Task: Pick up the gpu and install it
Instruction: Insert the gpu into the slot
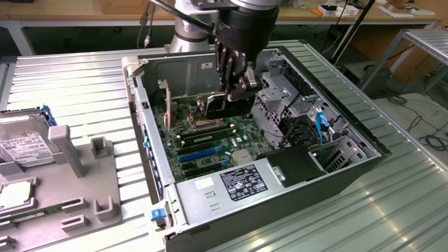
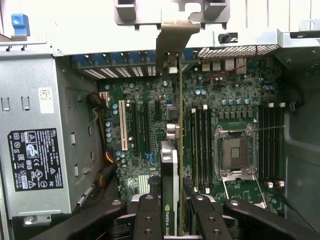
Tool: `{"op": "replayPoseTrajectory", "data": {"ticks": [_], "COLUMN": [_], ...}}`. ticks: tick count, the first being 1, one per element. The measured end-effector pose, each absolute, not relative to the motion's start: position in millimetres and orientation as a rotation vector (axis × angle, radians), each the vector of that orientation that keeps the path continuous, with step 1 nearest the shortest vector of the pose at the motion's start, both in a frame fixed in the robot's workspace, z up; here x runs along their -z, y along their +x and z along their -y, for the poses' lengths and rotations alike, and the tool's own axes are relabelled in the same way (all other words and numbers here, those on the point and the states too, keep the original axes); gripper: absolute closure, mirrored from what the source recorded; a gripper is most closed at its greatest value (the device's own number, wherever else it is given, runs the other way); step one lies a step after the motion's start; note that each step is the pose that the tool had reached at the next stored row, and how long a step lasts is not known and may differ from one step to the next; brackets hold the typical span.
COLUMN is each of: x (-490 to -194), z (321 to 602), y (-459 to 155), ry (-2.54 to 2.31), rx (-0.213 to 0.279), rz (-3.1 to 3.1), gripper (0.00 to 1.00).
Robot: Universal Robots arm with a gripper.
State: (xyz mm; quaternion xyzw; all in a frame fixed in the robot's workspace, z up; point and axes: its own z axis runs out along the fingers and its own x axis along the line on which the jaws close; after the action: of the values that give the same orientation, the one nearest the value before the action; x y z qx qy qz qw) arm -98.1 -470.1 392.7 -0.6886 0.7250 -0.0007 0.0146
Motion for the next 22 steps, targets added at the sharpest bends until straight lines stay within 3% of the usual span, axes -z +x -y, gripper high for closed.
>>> {"op": "replayPoseTrajectory", "data": {"ticks": [22], "x": [-358.8], "z": [470.0], "y": [-90.1], "ry": [-2.129], "rx": [-0.013], "rz": [-2.287], "gripper": [0.73]}}
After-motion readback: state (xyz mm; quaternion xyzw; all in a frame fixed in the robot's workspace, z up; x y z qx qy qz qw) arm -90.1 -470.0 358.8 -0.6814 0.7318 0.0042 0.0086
